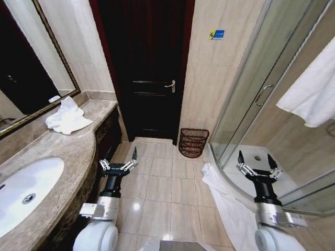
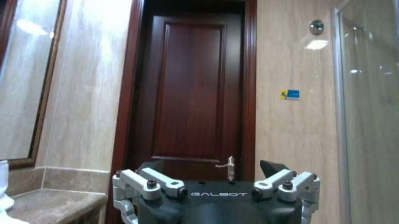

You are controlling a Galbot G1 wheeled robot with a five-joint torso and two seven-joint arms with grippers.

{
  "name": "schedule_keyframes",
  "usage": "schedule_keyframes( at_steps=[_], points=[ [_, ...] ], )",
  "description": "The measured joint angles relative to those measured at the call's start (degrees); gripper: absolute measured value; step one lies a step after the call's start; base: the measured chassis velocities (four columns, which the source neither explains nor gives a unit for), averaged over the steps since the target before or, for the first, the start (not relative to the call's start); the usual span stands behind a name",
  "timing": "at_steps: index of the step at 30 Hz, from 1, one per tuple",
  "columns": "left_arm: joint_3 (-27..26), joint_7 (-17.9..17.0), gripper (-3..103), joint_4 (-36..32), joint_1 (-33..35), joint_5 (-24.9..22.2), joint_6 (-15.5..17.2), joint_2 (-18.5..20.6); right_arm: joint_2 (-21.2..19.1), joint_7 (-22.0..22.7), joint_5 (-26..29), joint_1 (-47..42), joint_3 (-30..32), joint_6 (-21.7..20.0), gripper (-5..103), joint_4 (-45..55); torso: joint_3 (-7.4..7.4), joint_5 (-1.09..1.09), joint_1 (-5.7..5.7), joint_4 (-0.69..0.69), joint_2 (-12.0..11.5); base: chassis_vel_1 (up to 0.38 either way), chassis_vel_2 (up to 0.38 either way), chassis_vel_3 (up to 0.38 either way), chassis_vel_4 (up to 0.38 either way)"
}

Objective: Discard the used towel into the hamper.

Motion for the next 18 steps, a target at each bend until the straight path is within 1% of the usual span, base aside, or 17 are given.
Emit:
schedule_keyframes(
  at_steps=[1,3,5,8,14,17,18],
  points=[
    [0.0,-0.13,100,0.35,0.0,0.14,0.03,0.0,0.21,-0.22,-0.14,0.01,-0.21,-0.26,100,0.01,0.0,0.0,0.0,0.0,0.0,0.0,0.0,0.0,0.0],
    [0.46,-2.19,100,1.12,-0.02,0.26,1.43,0.0,0.63,-0.42,-0.69,0.15,-0.47,-1.11,100,0.0,0.0,0.0,0.0,0.0,0.0,0.0,0.0,0.0,0.0],
    [0.9,-3.31,100,1.85,0.06,0.84,2.45,0.0,0.73,-0.42,-0.96,0.39,-0.61,-2.06,100,-0.21,0.0,0.0,0.0,0.0,0.0,0.0,0.0,0.0,0.0],
    [1.05,-3.7,100,2.61,0.15,1.5,2.71,0.0,0.61,-0.42,-1.03,0.66,-0.6,-2.93,100,-0.63,0.0,0.0,0.0,0.0,0.0,0.0,0.0,0.0,0.0],
    [1.13,-4.23,100,3.12,0.37,0.97,3.74,0.0,-0.46,-0.37,-0.38,1.52,-0.2,-4.35,100,-2.04,0.0,0.01,0.0,0.0,0.0,0.0,0.0,0.0,0.0],
    [1.31,-4.23,100,3.28,0.52,0.9,3.55,0.0,-0.7,-0.37,-0.11,1.63,-0.24,-4.57,100,-2.14,0.0,0.0,0.0,0.0,0.0,0.0,0.0,0.0,0.0],
    [1.41,-4.1,100,3.28,0.59,0.87,3.02,0.01,-0.77,-0.44,-0.02,1.66,-0.37,-4.64,100,-2.14,0.0,0.01,0.0,0.0,0.0,0.0,0.0,0.0,0.0]
  ],
)
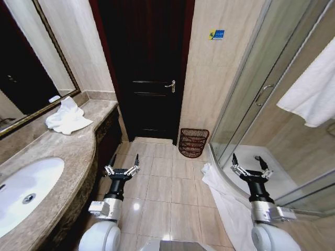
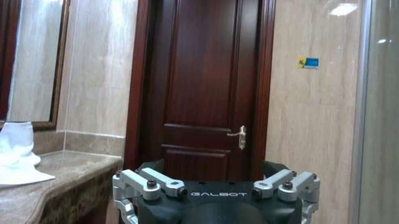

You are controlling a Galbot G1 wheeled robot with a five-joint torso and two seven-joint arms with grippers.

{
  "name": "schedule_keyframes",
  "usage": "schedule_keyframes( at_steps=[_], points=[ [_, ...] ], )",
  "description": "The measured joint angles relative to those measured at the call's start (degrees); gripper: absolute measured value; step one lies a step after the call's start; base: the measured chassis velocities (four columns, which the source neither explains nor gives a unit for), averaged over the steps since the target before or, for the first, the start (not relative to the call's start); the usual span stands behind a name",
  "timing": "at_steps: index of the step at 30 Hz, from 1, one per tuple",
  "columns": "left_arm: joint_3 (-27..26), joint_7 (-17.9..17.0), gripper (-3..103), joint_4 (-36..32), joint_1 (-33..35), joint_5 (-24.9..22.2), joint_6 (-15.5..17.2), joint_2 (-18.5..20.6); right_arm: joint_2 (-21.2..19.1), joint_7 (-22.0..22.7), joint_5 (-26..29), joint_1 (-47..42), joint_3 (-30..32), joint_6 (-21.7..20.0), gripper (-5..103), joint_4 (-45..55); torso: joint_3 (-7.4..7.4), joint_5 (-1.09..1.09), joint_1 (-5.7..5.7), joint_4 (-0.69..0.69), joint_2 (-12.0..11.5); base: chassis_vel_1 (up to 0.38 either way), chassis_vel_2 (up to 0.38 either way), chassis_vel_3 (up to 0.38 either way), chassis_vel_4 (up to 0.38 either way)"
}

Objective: Discard the used towel into the hamper.

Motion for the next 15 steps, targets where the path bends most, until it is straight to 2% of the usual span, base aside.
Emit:
schedule_keyframes(
  at_steps=[15],
  points=[
    [-0.5,0.59,100,-1.13,0.01,0.2,-2.5,0.0,-0.15,-1.03,0.55,0.02,-0.72,-0.04,100,0.94,0.0,0.0,0.0,0.0,0.0,0.0,0.0,0.0,0.0]
  ],
)
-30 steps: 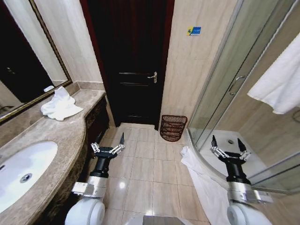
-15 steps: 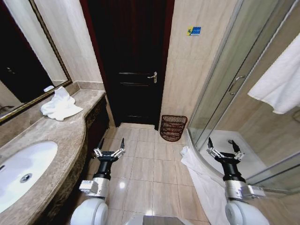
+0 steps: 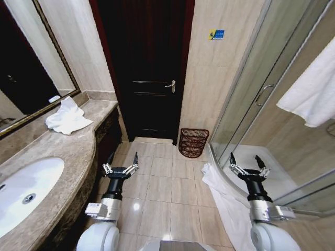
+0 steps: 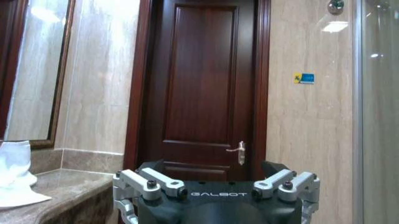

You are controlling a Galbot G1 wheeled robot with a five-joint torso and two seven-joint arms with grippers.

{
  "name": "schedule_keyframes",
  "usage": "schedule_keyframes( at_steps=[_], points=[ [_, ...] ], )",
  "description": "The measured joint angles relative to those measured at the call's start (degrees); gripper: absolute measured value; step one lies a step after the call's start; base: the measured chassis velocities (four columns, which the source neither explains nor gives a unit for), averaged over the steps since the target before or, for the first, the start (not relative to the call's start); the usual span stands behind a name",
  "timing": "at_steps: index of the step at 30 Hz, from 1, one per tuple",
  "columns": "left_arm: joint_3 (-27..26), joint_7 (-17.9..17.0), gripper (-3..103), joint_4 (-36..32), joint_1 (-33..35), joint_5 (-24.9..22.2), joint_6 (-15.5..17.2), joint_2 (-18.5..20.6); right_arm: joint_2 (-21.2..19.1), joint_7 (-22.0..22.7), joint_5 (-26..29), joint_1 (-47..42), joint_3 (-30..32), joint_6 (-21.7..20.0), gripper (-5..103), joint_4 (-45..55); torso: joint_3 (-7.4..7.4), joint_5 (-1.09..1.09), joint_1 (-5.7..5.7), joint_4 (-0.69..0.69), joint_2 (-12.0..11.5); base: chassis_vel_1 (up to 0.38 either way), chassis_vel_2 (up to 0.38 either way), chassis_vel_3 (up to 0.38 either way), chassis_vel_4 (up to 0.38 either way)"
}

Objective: Discard the used towel into the hamper.

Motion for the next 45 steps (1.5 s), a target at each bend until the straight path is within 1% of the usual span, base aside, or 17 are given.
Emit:
schedule_keyframes(
  at_steps=[3,6,17,31,39,41,45],
  points=[
    [0.13,0.4,100,-0.28,0.05,0.56,0.09,0.0,-0.19,-0.01,0.26,0.12,0.02,-0.33,100,0.44,0.0,0.0,0.0,0.0,0.0,0.0,0.0,0.0,0.0],
    [0.11,1.53,100,-0.76,0.59,1.47,0.66,0.0,-0.27,-0.16,0.6,0.4,0.03,-0.62,100,0.61,0.0,0.0,0.0,0.0,0.0,0.0,0.0,0.0,0.0],
    [0.75,1.29,100,-0.05,0.74,1.36,0.43,0.0,0.04,-1.32,0.62,0.01,-0.15,-0.2,100,0.52,0.0,0.0,0.0,0.0,0.0,0.0,0.0,0.0,0.0],
    [0.34,-0.37,100,0.25,0.12,1.69,-0.71,0.0,-0.1,-1.23,0.83,-0.01,0.11,0.03,100,1.23,0.0,0.0,0.01,0.0,0.0,-0.068,0.078,0.072,-0.063],
    [0.34,-0.72,100,0.66,0.05,3.35,-0.76,0.0,-0.14,-1.23,0.84,0.12,-0.04,0.08,100,1.1,0.0,-0.01,0.01,-0.01,0.0,-0.086,0.091,0.079,-0.087],
    [0.32,-1.29,100,0.96,0.03,4.54,-0.79,0.0,-0.15,-1.24,0.84,0.19,-0.05,0.1,100,0.85,0.0,0.0,0.0,-0.01,0.0,-0.065,0.06,0.068,-0.09],
    [0.24,-1.93,100,1.07,0.16,4.85,-0.83,0.0,-0.18,-1.24,0.85,0.23,-0.23,0.13,100,0.67,0.0,0.0,-0.01,0.0,0.0,-0.068,0.077,0.077,-0.065]
  ],
)
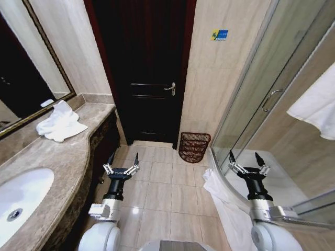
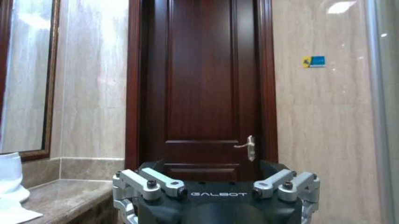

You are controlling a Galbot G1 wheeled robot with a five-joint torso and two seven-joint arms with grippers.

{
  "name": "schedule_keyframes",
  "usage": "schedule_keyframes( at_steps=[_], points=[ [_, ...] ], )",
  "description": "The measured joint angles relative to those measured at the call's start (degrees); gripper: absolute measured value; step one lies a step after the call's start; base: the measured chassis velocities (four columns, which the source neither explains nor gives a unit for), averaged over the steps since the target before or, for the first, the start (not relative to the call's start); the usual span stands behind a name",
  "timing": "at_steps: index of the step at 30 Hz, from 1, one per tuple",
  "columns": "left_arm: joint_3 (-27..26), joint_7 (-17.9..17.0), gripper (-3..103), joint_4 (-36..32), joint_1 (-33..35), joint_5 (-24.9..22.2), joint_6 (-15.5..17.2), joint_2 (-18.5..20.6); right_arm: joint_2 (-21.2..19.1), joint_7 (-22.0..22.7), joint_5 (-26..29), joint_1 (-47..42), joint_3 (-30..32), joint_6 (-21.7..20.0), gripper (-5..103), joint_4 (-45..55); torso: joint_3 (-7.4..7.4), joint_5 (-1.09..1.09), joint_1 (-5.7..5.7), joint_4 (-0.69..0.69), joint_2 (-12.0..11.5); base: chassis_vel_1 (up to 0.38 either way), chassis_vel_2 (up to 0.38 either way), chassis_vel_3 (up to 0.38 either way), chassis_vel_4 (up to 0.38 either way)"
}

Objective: Discard the used towel into the hamper.

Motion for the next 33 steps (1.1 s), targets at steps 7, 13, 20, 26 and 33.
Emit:
schedule_keyframes(
  at_steps=[7,13,20,26,33],
  points=[
    [0.25,-0.64,100,0.14,-0.16,-0.18,-0.02,0.0,-0.31,-0.14,-0.01,0.27,-0.31,0.0,100,-0.52,0.0,0.0,0.0,-0.01,0.0,-0.108,0.114,0.119,-0.103],
    [0.52,-0.67,100,0.46,-0.3,-0.97,-0.24,0.0,-0.41,-0.18,0.16,0.58,-0.18,0.0,100,-1.11,0.0,0.0,0.02,-0.01,-0.01,-0.129,0.135,0.132,-0.129],
    [0.47,-1.23,100,1.0,-0.52,-1.3,-1.0,0.0,-0.31,-0.79,0.81,0.95,-0.19,0.8,100,-1.8,0.0,-0.01,0.01,-0.02,0.0,-0.125,0.113,0.124,-0.103],
    [0.2,-1.29,100,0.99,-0.63,-1.25,-1.61,0.0,-0.24,-1.02,1.0,1.04,-0.36,0.82,100,-1.62,0.0,0.01,0.01,0.0,0.0,-0.113,0.109,0.109,-0.105],
    [0.24,-1.31,100,1.0,-0.65,-1.36,-1.71,0.0,-0.09,-1.06,0.78,1.0,-0.29,1.28,100,-1.34,0.0,0.0,0.01,-0.01,-0.01,-0.117,0.118,0.114,-0.122]
  ],
)
